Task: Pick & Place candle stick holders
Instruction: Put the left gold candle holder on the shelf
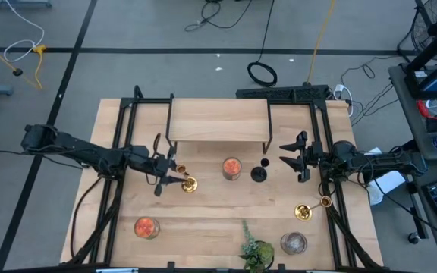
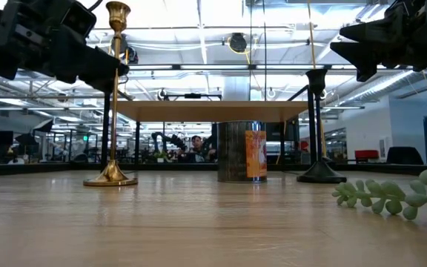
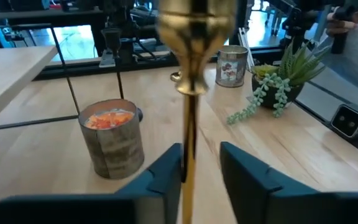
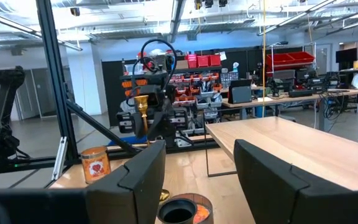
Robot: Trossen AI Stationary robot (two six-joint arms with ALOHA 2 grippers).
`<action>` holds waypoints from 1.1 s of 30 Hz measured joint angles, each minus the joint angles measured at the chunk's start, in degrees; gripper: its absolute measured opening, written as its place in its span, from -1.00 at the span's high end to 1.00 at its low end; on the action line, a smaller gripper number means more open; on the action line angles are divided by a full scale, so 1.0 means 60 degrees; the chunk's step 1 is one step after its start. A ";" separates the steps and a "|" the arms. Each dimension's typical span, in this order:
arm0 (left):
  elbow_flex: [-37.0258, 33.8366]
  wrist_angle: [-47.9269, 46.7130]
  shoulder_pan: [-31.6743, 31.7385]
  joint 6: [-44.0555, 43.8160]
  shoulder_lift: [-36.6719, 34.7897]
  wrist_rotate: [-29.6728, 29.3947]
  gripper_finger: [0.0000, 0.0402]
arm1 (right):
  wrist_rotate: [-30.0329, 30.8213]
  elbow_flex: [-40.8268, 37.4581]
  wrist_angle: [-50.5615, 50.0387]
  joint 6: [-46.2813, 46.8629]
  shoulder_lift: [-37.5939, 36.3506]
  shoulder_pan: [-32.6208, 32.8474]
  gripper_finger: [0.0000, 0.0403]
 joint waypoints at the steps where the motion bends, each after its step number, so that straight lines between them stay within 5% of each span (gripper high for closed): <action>1: 0.0000 0.0071 0.0000 -0.0003 0.0000 -0.0040 0.60 | 0.0000 0.0000 0.0000 0.0000 0.0000 0.0000 0.07; 5: 0.0000 0.0385 0.0004 -0.0267 0.0000 -0.0093 0.90 | 0.0000 0.0000 0.0000 0.0002 0.0003 0.0000 0.07; 13: 0.0771 -0.0048 0.0011 -0.0976 -0.0004 0.0224 0.85 | 0.0000 0.0000 -0.0007 -0.0002 0.0217 0.0000 0.07; 24: 0.3862 -0.3283 0.0464 0.0448 -0.0458 0.0499 0.89 | -0.0004 0.0000 -0.0005 0.0398 0.0580 0.0007 0.07; 33: 0.6666 -0.6391 0.2035 0.0679 -0.0936 -0.0151 0.91 | -0.0007 0.0004 -0.0004 0.0537 0.0909 0.0007 0.07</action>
